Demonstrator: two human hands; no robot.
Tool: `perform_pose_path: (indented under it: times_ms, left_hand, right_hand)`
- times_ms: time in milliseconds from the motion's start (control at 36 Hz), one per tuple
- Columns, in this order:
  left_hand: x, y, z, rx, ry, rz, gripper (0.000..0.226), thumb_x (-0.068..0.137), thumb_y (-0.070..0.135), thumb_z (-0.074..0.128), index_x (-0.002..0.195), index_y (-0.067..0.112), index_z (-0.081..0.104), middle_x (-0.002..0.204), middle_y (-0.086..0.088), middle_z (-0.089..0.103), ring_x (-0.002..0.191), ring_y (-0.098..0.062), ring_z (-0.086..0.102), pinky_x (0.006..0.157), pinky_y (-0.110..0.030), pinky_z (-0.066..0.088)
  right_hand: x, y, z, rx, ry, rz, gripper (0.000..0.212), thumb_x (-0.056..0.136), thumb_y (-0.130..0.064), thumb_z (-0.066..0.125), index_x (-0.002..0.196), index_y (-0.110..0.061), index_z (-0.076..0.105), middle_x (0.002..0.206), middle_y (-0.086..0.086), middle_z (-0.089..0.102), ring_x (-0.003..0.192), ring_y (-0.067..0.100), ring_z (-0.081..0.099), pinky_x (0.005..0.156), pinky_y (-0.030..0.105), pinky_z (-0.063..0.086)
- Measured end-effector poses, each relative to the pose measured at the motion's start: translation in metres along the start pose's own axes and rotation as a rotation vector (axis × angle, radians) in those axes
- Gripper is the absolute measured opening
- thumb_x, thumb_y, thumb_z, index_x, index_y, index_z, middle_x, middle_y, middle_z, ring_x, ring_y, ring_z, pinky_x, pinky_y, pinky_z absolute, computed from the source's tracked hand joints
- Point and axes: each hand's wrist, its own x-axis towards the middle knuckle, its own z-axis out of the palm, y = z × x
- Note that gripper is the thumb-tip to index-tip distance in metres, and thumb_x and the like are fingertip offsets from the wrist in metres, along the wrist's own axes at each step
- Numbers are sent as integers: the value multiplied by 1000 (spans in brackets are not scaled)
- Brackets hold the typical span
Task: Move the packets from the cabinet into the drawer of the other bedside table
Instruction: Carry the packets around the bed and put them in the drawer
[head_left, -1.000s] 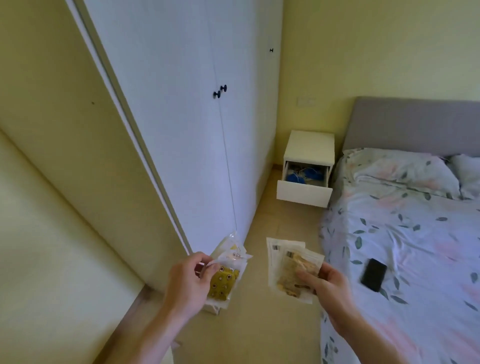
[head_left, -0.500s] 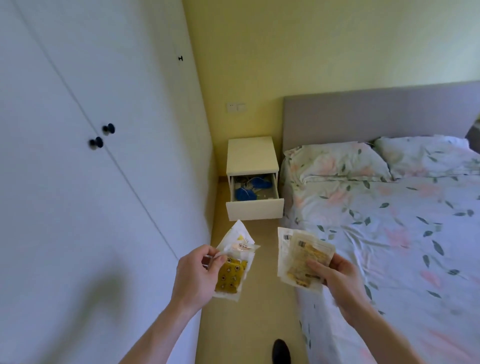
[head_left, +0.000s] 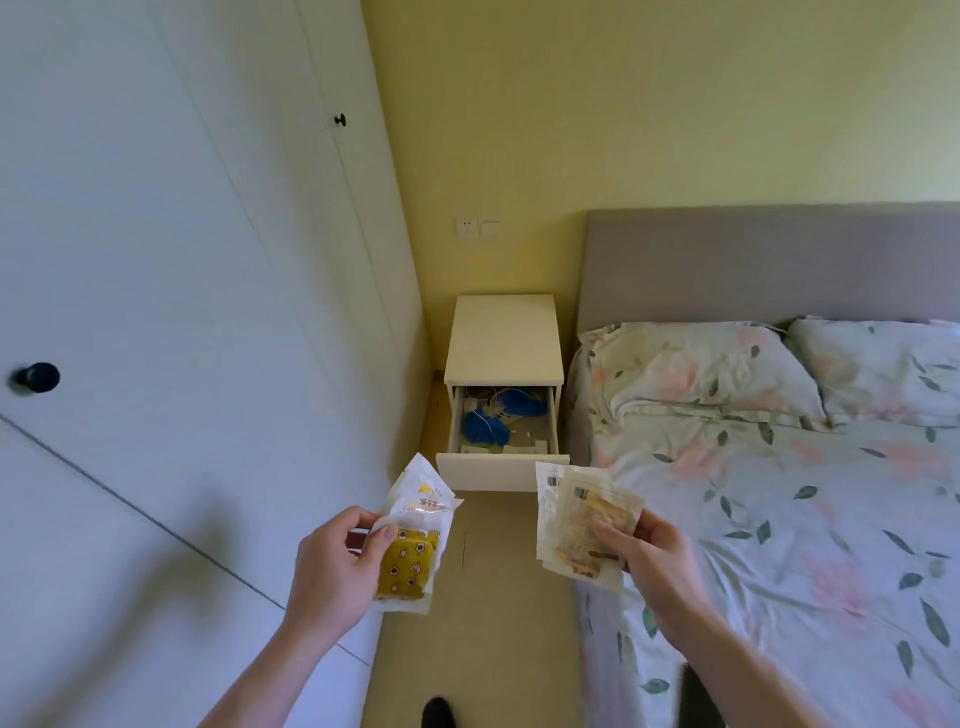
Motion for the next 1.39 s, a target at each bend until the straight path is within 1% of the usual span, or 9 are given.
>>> perform_pose_path:
  times_ms: [278, 667, 833, 972, 1111, 1194, 1250, 1306, 1389]
  left_hand:
    - [140, -9, 33, 7, -51, -52, 14, 93, 36, 68, 90, 22, 68, 87, 11, 72, 79, -7, 69, 52, -5, 42]
    - [338, -32, 78, 17, -163, -163, 16, 92, 32, 70, 80, 24, 66, 81, 11, 70, 76, -7, 63, 58, -16, 41]
    - [392, -30, 98, 47, -201, -216, 15, 93, 33, 70, 83, 22, 67, 84, 9, 70, 74, -6, 62, 57, -14, 38]
    - [434, -29, 123, 56, -229, -265, 14, 93, 34, 69, 87, 21, 68, 87, 8, 71, 76, -6, 63, 57, -14, 39]
    - [473, -24, 144, 60, -233, -339, 14, 94, 33, 68, 87, 22, 67, 87, 8, 70, 78, -6, 63, 59, -15, 40]
    - [497, -27, 160, 61, -245, -402, 15, 94, 34, 68, 86, 22, 66, 88, 8, 71, 79, -8, 65, 61, -16, 42]
    - [515, -31, 173, 66, -247, -441, 15, 93, 36, 68, 86, 23, 67, 88, 9, 71, 79, -8, 66, 62, -17, 44]
    - [530, -40, 188, 73, -249, -485, 15, 93, 38, 69, 86, 24, 67, 88, 10, 71, 80, -8, 66, 63, -19, 46]
    - [549, -56, 216, 85, -243, -549, 16, 91, 40, 70, 86, 25, 67, 88, 11, 70, 80, -8, 66, 65, -21, 48]
  right_hand:
    - [121, -24, 20, -18, 81, 62, 20, 90, -9, 74, 110, -14, 75, 99, 1, 80, 93, 20, 77, 85, 42, 61]
    - [281, -46, 54, -33, 234, 241, 14, 92, -5, 72, 105, -9, 74, 96, 7, 80, 93, 29, 76, 92, 51, 59]
    - [346, -55, 65, -35, 222, 317, 15, 91, -5, 72, 106, -6, 72, 96, 11, 79, 89, 29, 76, 72, 37, 60]
    - [412, -56, 70, -64, 214, 385, 15, 92, -4, 70, 107, -8, 70, 98, 12, 77, 88, 28, 75, 68, 35, 59]
    - [487, -46, 73, -169, 179, 524, 19, 91, -11, 74, 109, -11, 70, 97, 9, 78, 88, 28, 76, 84, 48, 62]
    - [533, -31, 78, -238, 130, 599, 22, 87, -14, 78, 109, -13, 72, 93, 7, 79, 84, 27, 77, 86, 51, 62]
    - [559, -26, 88, -281, 114, 628, 15, 89, -10, 75, 102, -14, 70, 92, 7, 78, 84, 26, 76, 83, 47, 62]
    - [585, -20, 100, -327, 118, 649, 12, 90, -7, 73, 98, -16, 69, 89, 5, 76, 81, 24, 75, 70, 36, 61]
    - [622, 4, 115, -427, 84, 669, 14, 90, -11, 73, 104, -14, 71, 92, 4, 76, 82, 21, 73, 61, 28, 55]
